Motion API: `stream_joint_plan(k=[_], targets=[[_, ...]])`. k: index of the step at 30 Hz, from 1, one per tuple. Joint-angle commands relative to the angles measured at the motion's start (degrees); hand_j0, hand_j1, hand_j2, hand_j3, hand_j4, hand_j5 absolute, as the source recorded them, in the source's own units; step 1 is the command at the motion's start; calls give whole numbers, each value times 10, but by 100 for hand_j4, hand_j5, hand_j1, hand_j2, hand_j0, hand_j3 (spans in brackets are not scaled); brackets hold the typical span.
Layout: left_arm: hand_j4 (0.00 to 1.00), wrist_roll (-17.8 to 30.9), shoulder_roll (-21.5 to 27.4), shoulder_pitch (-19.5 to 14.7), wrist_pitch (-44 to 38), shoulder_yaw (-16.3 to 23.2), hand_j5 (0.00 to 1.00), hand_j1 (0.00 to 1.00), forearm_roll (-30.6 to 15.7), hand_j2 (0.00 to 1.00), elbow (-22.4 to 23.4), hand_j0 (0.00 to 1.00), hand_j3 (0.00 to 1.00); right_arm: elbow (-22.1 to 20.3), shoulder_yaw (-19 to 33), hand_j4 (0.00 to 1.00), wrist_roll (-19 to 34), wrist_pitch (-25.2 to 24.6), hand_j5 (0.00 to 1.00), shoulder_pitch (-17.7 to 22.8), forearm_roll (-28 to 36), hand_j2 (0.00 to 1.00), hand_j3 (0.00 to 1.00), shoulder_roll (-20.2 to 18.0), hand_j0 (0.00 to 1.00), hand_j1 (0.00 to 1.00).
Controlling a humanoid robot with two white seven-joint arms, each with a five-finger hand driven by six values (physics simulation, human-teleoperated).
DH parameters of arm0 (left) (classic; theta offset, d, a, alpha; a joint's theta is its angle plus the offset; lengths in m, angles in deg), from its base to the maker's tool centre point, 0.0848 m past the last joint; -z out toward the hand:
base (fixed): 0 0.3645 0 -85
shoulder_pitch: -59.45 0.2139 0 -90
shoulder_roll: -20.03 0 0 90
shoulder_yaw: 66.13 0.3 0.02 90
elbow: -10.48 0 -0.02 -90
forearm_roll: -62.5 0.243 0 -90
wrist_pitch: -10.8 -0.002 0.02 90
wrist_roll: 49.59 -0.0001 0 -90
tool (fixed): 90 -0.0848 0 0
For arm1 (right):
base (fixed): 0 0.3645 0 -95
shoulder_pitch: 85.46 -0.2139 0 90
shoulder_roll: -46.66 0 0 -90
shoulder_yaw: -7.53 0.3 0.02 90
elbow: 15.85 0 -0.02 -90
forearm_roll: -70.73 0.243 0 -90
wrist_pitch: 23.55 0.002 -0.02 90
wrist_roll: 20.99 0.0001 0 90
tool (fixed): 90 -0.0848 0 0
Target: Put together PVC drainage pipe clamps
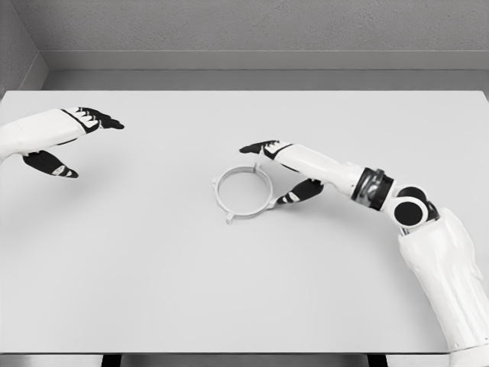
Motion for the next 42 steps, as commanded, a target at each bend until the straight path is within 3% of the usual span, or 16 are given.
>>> stream_joint_plan(k=[1,7,21,31,36,40,42], targets=[[100,0,-1,0,-1,0,100,100,-5,100,-11,100,100,0,6,100,0,-1,100,0,5,100,100,-1,100,100],[100,1,2,10,-1,0,100,100,-4,100,-10,100,100,5,5,100,0,-1,100,13,-4,100,100,-1,100,100],[100,1,0,10,-1,0,100,100,-3,100,-11,100,100,6,2,100,0,-1,100,6,-25,100,100,24,100,100],[100,1,6,18,-1,-1,100,100,-4,100,-11,100,100,6,7,100,0,-1,100,4,-26,100,100,21,100,100],[100,2,6,17,-1,-9,100,100,-4,100,-11,100,100,1,63,100,0,-1,100,2,-19,100,100,-19,100,100],[100,3,6,18,-1,-12,100,100,-4,100,-12,100,100,3,163,100,0,-1,100,17,2,100,100,-90,100,100],[100,3,7,18,-1,-12,100,100,-4,100,-12,100,100,3,168,100,0,-1,100,39,41,100,100,-130,100,100]])
